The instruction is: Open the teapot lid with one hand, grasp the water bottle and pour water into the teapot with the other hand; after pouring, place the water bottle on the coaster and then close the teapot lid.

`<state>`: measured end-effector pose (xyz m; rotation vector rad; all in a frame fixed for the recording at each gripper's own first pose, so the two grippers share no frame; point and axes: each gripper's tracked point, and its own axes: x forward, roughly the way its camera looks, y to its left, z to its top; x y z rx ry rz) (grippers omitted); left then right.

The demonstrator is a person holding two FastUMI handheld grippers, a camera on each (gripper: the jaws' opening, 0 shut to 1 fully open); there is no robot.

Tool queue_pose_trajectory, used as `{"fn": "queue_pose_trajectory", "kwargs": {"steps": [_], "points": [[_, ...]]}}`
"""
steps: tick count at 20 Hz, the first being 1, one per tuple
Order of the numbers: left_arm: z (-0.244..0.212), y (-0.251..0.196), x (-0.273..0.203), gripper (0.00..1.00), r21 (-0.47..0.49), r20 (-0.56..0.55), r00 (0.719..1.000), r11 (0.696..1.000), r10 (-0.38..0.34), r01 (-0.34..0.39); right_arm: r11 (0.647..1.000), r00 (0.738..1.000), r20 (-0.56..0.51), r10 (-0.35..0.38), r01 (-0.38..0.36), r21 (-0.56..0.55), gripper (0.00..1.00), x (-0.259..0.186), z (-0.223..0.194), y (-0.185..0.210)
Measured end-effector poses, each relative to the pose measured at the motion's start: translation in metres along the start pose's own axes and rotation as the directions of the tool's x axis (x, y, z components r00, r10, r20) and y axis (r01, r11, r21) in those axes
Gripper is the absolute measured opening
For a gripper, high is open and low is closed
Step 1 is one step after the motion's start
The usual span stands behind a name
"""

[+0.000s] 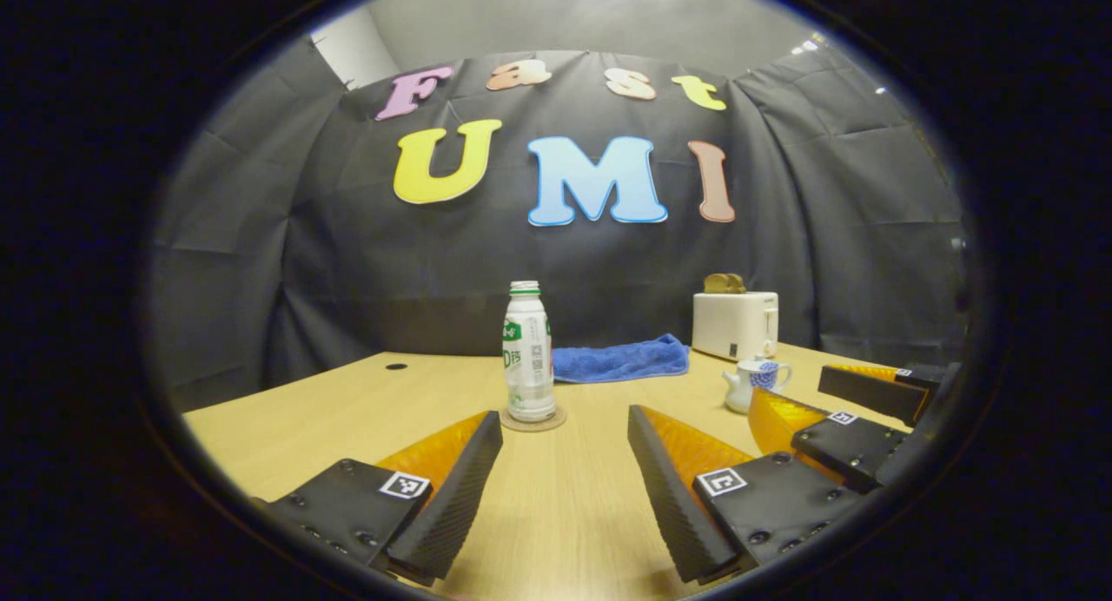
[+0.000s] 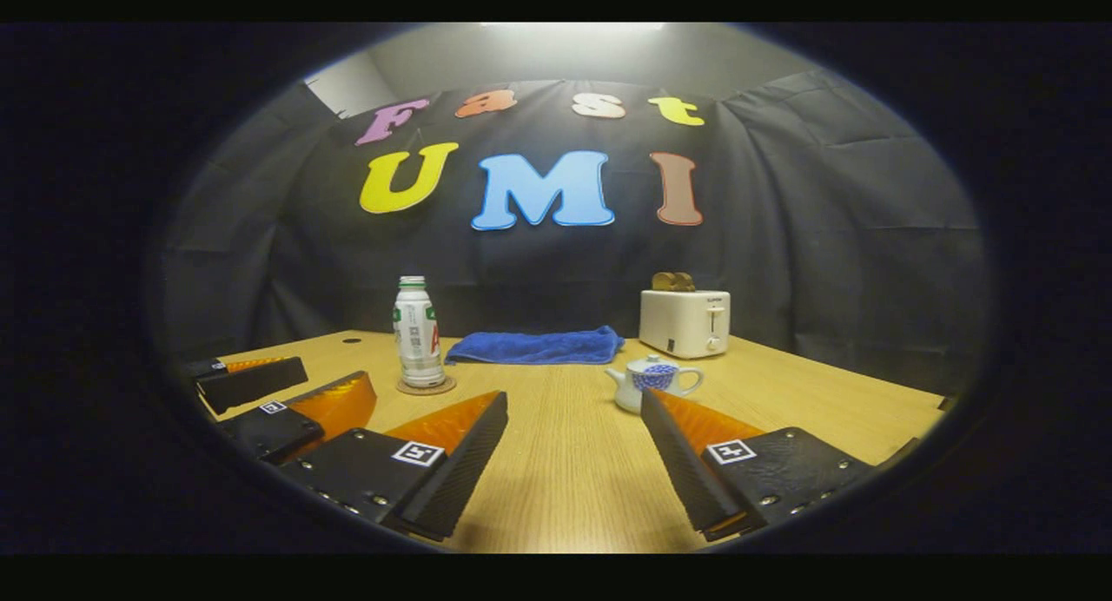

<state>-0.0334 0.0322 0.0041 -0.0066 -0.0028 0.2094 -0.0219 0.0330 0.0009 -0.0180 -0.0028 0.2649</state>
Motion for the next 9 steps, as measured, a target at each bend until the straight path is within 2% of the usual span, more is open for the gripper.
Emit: {"fn": "queue_pose_trajectory", "kwargs": {"steps": [1,4,5,6,8,9], "points": [[-0.0004,0.0003,0.0011,0.96,-0.001,-0.001,1.0,1.0,-0.002,0.002,1.0,1.0,0.001,-0.003,0.003,-0.001,0.94,-0.0003,0.0004,-0.0002],[-0.0006,-0.0008,-0.0003,0.96,0.0,0.0,1.0,1.0,-0.005,0.005,1.0,1.0,-0.002,-0.005,0.005,0.0,0.94,-0.0001,-0.0003,-0.0005],[-0.0008,-0.0007,0.0005,1.0,0.0,0.0,1.0,1.0,-0.005,0.005,1.0,1.0,0.0,-0.007,0.007,0.0,0.94,-0.0008,0.0002,-0.0009],[-0.0004,-0.0011,0.0012,0.96,0.0,-0.001,1.0,1.0,-0.005,0.005,1.0,1.0,-0.002,-0.007,0.007,0.0,0.94,-0.0002,0.0001,-0.0012],[-0.0013,-0.0006,0.0006,0.96,0.0,-0.001,1.0,1.0,-0.005,0.005,1.0,1.0,-0.003,-0.008,0.008,0.0,0.94,0.0005,0.0002,-0.0006],[-0.0009,-0.0007,0.0013,1.0,0.0,-0.001,1.0,1.0,-0.005,0.005,1.0,1.0,-0.001,-0.009,0.009,0.0,0.94,-0.0003,0.0005,-0.0009]]}}
